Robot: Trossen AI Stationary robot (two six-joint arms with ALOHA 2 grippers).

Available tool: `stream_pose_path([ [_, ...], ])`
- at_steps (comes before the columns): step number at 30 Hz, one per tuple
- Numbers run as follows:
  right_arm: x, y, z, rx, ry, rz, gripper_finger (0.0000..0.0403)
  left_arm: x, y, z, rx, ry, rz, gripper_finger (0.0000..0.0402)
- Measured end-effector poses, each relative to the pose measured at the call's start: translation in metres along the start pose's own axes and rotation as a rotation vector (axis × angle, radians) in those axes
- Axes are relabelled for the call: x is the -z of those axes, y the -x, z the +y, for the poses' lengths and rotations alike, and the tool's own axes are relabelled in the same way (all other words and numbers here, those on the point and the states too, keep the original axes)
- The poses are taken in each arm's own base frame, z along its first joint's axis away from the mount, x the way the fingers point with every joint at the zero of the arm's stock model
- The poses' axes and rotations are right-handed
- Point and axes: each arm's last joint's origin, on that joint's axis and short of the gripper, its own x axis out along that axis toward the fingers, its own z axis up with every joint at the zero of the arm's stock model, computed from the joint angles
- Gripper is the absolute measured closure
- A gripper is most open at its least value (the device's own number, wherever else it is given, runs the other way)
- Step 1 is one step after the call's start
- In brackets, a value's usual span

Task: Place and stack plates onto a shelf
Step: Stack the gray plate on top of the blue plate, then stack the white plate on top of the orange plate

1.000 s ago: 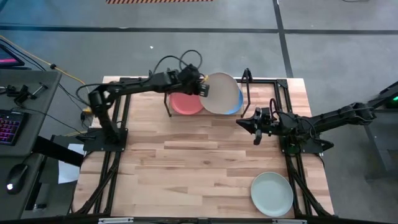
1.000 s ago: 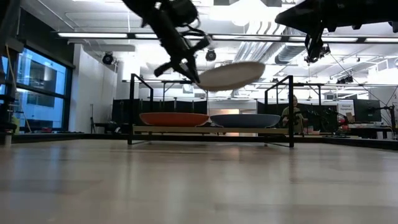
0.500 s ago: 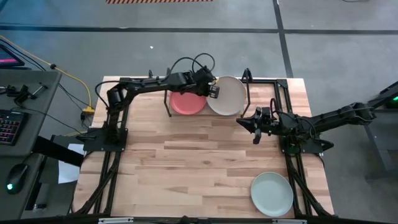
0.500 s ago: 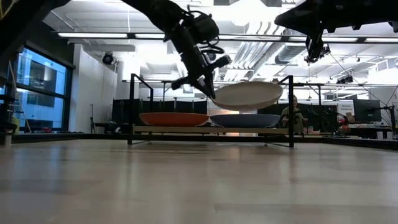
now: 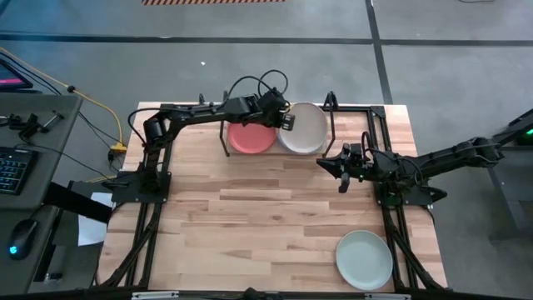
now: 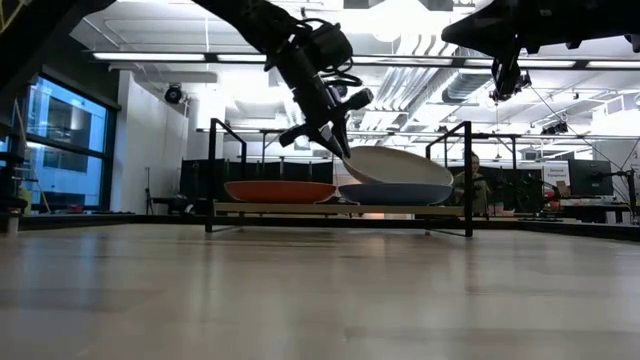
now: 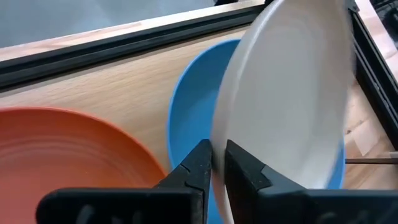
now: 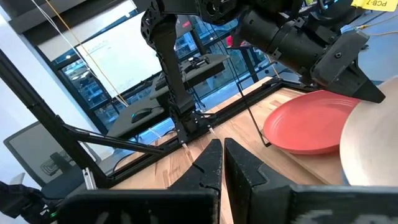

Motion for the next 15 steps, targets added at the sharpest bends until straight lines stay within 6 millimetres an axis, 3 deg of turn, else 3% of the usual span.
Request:
stream_pose_path([
  [15,0.001,0.0,-0.001,0.006,0.006,0.013,0.0403,-0.007,0.01,-0.005,0.041,-0.071,-0.005,0.0278],
])
